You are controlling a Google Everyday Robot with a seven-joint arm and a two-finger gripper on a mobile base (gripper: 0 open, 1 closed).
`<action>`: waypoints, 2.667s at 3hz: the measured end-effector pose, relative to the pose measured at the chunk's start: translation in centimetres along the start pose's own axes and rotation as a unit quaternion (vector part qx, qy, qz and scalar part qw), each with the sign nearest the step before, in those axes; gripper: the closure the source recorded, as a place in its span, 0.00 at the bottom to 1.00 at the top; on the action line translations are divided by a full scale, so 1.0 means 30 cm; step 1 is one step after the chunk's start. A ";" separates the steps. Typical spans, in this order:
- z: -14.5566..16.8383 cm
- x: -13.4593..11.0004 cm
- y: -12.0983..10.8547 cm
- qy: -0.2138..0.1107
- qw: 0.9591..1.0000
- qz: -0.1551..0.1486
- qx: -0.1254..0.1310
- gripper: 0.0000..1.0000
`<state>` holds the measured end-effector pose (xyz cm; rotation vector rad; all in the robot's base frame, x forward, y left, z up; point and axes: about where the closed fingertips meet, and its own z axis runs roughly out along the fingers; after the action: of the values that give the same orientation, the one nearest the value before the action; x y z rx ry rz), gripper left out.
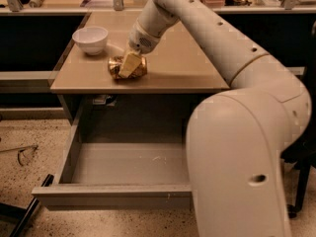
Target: Place orange can into top drawer
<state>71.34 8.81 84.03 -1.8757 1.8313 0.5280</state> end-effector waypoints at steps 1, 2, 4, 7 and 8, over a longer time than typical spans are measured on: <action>-0.136 -0.023 0.123 -0.004 1.000 -0.001 0.030 1.00; -0.172 0.004 0.243 -0.008 0.999 0.000 0.040 1.00; -0.033 0.150 0.358 -0.058 0.998 0.027 0.006 1.00; 0.144 0.236 0.464 -0.075 0.996 0.012 -0.046 1.00; 0.144 0.236 0.464 -0.075 0.996 0.012 -0.046 1.00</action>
Offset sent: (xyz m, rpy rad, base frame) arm -0.1200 -0.0518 0.0403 0.0284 -0.0842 -0.0682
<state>57.92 5.39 75.61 -1.8220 1.7597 0.7514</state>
